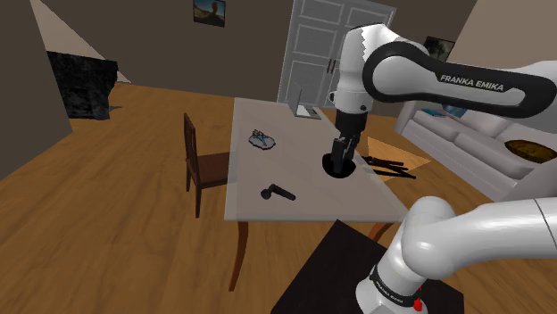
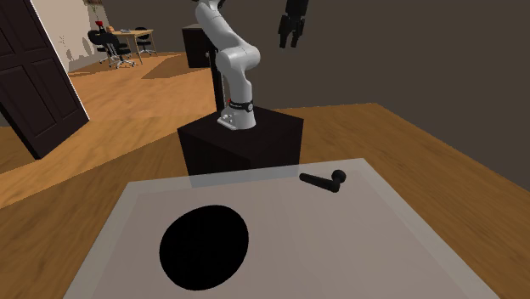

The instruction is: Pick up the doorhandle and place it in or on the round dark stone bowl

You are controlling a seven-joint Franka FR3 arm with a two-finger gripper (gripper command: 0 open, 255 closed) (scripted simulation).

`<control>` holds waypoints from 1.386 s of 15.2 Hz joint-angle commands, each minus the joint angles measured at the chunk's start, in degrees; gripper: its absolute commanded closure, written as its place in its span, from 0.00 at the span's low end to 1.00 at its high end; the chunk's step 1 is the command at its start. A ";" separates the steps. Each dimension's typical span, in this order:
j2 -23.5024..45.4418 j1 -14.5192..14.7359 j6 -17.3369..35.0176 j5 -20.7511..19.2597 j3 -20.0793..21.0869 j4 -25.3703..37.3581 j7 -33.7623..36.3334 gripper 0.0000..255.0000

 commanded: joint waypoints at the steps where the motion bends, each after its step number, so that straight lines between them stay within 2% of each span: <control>1: 0.00 0.00 0.00 0.00 0.00 0.00 0.00 0.00; 11: 10.63 -2.57 21.59 -4.55 -6.55 -8.14 -6.16 0.00; 21: 30.08 -4.35 42.98 -6.05 -12.72 -7.28 -12.48 0.00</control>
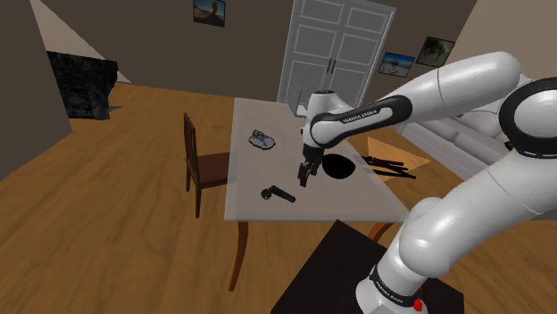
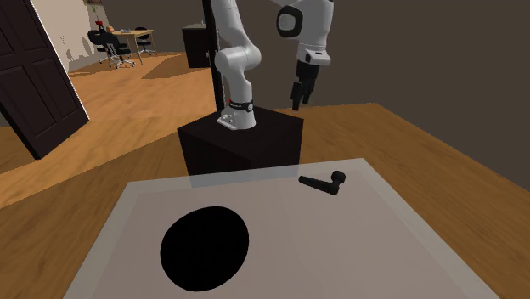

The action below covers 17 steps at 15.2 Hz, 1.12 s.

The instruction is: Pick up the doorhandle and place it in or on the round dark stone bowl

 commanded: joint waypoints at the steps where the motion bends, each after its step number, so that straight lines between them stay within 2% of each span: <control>1: 4.62 -0.24 4.22 0.22 -1.21 1.06 -1.59 0.00; 5: 13.93 -0.50 11.28 2.06 -3.08 4.28 -5.13 0.00; 9: 23.45 -1.10 17.04 5.51 -4.03 8.83 -9.47 0.00; 17: 42.04 -5.19 24.00 13.59 -2.01 21.67 -18.21 0.00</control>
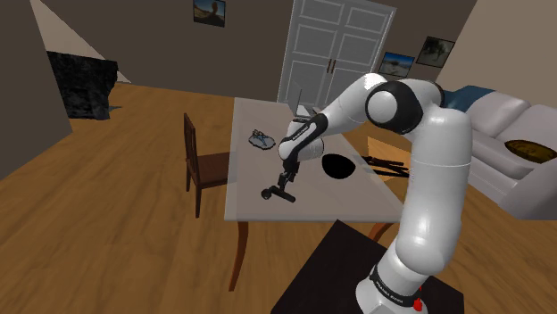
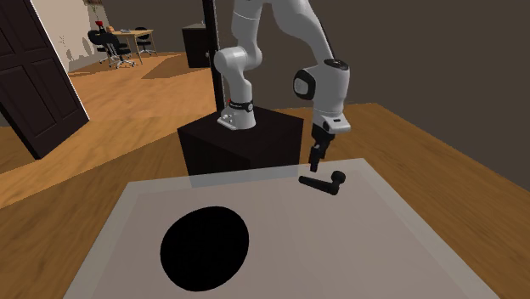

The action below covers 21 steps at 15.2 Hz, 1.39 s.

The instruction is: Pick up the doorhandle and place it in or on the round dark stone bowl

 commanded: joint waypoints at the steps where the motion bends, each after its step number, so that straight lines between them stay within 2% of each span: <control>1: 4.63 -1.31 1.32 1.71 0.92 3.64 -1.84 0.00; 2: 6.61 -1.93 1.67 2.32 1.34 5.43 -2.54 0.00; 9: 11.47 -2.84 5.47 3.50 2.45 6.46 -3.37 0.00; 18: 11.87 -2.92 5.76 3.58 2.55 6.57 -3.42 0.00; 19: 11.87 -2.92 5.76 3.58 2.55 6.57 -3.42 1.00; 21: 11.87 -2.92 5.76 3.58 2.55 6.57 -3.42 1.00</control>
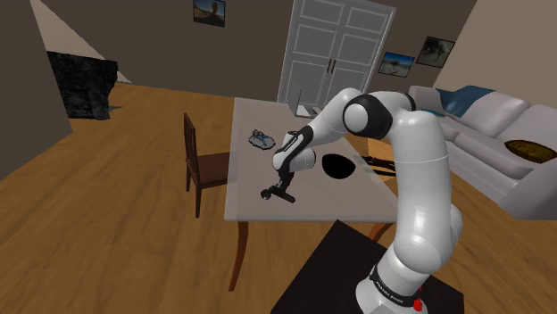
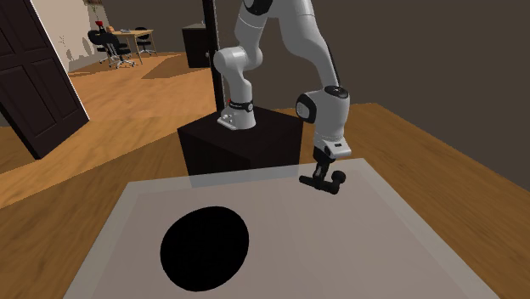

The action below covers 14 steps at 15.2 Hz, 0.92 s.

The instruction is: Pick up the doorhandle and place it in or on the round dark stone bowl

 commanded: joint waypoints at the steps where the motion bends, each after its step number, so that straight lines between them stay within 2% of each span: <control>1: 0.01 0.00 -0.01 0.00 0.00 -0.01 0.00 1.00; 7: 0.02 0.00 0.01 0.00 0.01 -0.01 0.00 1.00; 14: -4.80 0.84 -3.81 -1.17 -1.09 -1.00 0.77 1.00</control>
